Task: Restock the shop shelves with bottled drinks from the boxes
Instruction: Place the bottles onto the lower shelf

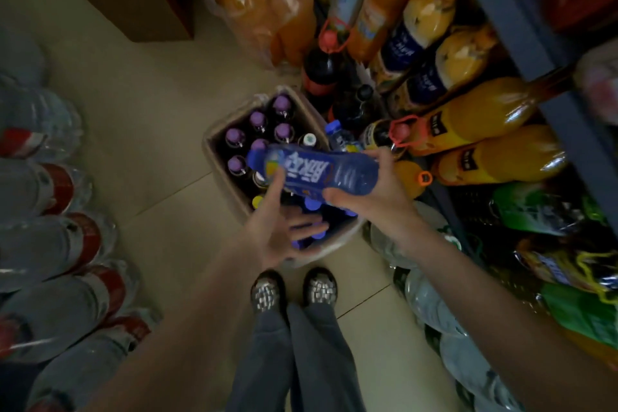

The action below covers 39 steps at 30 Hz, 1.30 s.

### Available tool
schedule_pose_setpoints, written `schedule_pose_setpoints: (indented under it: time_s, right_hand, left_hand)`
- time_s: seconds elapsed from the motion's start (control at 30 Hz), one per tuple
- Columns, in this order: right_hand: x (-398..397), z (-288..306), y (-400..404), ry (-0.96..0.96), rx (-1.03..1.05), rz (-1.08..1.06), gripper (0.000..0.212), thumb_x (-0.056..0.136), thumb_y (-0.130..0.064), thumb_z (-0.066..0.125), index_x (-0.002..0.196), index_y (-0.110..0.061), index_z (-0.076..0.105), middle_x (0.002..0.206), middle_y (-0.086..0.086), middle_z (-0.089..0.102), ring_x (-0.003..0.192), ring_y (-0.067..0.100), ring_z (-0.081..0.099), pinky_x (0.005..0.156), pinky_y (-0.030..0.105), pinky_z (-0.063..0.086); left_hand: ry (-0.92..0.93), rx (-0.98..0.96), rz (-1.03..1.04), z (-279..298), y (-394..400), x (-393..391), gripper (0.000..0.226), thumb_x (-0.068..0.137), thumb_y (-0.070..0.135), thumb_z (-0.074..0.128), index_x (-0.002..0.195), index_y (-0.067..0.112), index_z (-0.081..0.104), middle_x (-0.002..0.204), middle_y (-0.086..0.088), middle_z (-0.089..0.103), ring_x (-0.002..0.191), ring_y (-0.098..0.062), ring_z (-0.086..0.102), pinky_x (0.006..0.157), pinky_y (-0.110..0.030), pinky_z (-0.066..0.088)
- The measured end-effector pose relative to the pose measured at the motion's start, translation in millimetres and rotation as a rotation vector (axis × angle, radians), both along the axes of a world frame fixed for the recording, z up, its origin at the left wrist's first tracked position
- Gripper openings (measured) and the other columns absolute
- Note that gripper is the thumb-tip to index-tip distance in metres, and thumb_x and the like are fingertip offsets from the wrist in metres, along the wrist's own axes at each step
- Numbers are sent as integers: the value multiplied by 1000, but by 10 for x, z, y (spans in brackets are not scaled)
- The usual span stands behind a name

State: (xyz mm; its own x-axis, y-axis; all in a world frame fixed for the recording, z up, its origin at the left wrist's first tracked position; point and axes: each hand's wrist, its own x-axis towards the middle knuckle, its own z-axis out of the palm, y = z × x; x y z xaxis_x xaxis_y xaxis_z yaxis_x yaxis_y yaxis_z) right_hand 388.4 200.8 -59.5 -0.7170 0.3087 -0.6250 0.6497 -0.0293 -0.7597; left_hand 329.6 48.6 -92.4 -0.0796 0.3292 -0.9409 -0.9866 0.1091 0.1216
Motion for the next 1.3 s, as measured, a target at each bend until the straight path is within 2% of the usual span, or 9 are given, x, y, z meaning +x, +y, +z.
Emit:
schedule_pose_setpoints:
  time_s: [0.13,0.23,0.3,0.4,0.7,0.87,1.07,1.2,1.3]
  right_hand:
    - [-98,-130,-182,14,-251,-28,41,80,-14,70,105,-13,38,107,-2,57,88,-4,61,78,18,53]
    - [-97,-467,-51,-71,-286,52,10,90,-31,55,94,-22,56,105,-1,62,99,7,61,89,25,50]
    - [-77,-835,229,-128,-92,-64,22,91,-37,53,98,-19,63,109,2,63,109,21,58,86,26,47]
    - [15,-1520,602,-291,402,219,54,83,-22,67,130,-11,44,124,13,55,115,32,53,87,36,46]
    - [-181,-2346,671,-483,600,378,107,68,-27,82,143,1,10,144,22,30,130,39,35,105,46,36]
    - [131,-1507,722,-362,456,268,78,65,-18,82,128,1,41,123,15,55,111,30,55,82,31,46]
    - [841,535,535,-114,-164,-189,46,79,-16,72,119,-19,50,104,2,66,94,21,65,80,37,55]
    - [1400,1915,409,35,-300,-351,17,87,-16,60,104,-15,59,72,-2,72,62,14,68,54,25,55]
    - [1920,2865,339,162,-302,-455,21,81,-19,59,100,-10,61,74,3,71,61,15,67,57,23,54]
  left_hand:
    - [212,80,265,71,149,-306,52,88,56,43,119,17,55,113,-7,66,100,-21,64,83,-38,51]
    - [294,-109,270,-111,31,-394,47,84,42,59,121,12,54,107,-6,67,95,-21,64,80,-36,53]
    - [352,-216,169,-232,-109,-396,50,80,38,65,122,14,54,107,-5,68,94,-21,65,77,-35,53]
    - [428,-287,32,-398,-286,-306,41,80,36,66,116,20,54,105,-2,68,93,-20,65,77,-36,52]
    - [517,-328,-85,-867,-323,-32,23,81,29,67,101,22,57,89,2,67,74,-11,64,54,-22,46]
    - [515,-288,-67,-392,-197,102,31,82,31,67,108,20,54,91,3,64,78,-13,61,58,-27,46]
    - [413,-140,-100,870,44,389,43,78,39,67,111,13,58,102,-8,68,91,-25,65,82,-40,52]
    - [544,8,-248,1877,233,691,16,86,29,60,96,16,59,83,-3,71,72,-17,67,66,-31,55]
    - [627,183,-361,2781,421,982,11,89,24,56,90,14,60,65,2,71,56,-11,67,53,-24,55]
